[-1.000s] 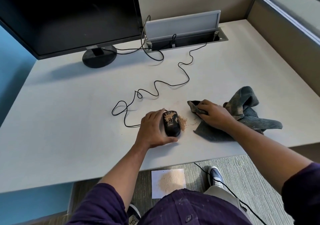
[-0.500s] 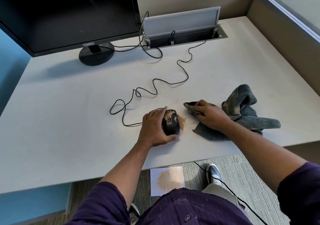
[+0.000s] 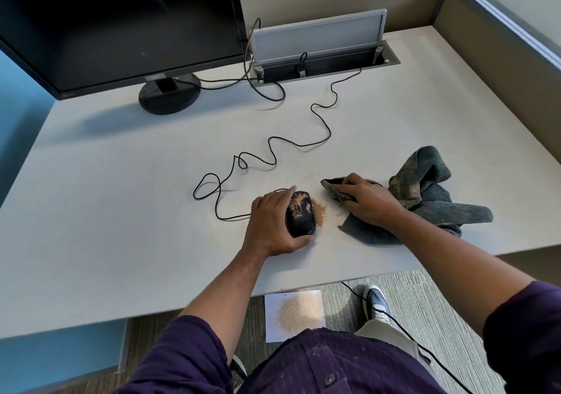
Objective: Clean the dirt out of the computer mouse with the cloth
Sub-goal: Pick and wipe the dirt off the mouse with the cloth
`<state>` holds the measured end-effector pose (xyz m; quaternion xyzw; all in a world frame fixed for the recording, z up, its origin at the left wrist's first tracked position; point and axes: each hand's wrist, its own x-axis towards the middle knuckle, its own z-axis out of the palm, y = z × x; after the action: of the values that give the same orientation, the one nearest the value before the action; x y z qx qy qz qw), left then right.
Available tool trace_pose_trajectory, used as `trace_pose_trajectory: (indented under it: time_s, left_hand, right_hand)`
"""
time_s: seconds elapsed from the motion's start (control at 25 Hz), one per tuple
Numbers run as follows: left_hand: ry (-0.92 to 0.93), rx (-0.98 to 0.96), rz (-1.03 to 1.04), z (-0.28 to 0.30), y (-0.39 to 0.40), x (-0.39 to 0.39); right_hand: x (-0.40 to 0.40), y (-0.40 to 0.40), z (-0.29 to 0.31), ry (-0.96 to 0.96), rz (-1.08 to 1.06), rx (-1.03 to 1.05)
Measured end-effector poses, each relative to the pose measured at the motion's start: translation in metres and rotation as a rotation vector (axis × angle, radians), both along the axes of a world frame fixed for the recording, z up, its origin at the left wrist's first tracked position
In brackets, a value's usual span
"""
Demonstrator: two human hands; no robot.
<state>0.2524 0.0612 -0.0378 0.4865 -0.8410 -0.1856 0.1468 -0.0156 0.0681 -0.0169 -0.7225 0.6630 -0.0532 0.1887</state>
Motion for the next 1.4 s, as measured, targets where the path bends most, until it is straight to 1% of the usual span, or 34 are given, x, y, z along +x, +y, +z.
trace_pose_trajectory:
  time_s: [0.52,0.84,1.12,1.28,1.4]
  left_hand:
    - [0.012,-0.042,-0.009,-0.002,0.003,0.003]
    - [0.066,-0.019,0.031,-0.006,0.007,0.009]
    - [0.095,-0.005,0.051,-0.009,0.011,0.004]
    - [0.122,-0.016,0.059,-0.01,0.012,0.005]
    - [0.132,-0.032,0.068,-0.01,0.013,0.005]
  right_hand:
    - [0.003,-0.002,-0.004,0.037,0.01,-0.009]
    - [0.026,-0.009,0.002,-0.036,0.066,0.009]
    - [0.021,-0.011,0.005,-0.075,0.016,-0.004]
    - [0.026,-0.013,0.008,-0.084,0.067,-0.041]
    - [0.034,-0.02,0.009,-0.024,0.11,-0.042]
